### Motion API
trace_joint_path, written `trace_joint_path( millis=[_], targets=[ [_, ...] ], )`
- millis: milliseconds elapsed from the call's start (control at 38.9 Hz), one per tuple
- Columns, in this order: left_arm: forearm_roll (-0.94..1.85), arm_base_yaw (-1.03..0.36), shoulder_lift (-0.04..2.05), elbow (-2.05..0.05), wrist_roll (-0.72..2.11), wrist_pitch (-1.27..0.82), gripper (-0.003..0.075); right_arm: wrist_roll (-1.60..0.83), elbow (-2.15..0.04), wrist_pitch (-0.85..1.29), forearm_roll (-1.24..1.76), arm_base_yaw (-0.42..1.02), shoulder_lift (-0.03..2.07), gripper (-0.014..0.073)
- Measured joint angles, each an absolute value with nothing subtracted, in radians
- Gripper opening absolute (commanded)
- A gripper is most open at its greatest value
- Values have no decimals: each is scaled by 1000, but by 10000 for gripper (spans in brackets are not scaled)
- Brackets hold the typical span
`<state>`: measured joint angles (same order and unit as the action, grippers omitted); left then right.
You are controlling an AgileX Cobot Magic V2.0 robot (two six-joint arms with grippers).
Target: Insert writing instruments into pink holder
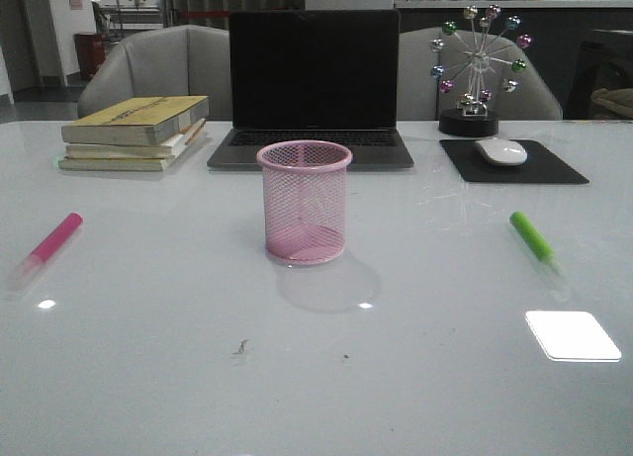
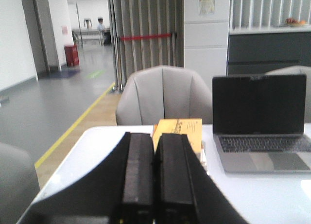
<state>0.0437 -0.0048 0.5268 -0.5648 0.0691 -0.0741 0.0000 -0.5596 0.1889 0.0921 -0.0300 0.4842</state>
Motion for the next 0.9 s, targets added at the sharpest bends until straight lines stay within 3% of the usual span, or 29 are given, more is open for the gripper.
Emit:
trace_joint_path(
  millis=[360,694,797,899],
  targets=[
    [76,-5,780,-704,69,-283,92,0,-647,209,92,-30,713,29],
    [86,-5,877,-721,69,-312,92,0,-647,321,92,-30,813,33],
    [93,-5,879,-721,69,-312,93,0,-647,323,92,-30,833,87],
    [94,-5,879,-721,69,-312,119,0,-647,329,92,-30,847,201]
  ],
)
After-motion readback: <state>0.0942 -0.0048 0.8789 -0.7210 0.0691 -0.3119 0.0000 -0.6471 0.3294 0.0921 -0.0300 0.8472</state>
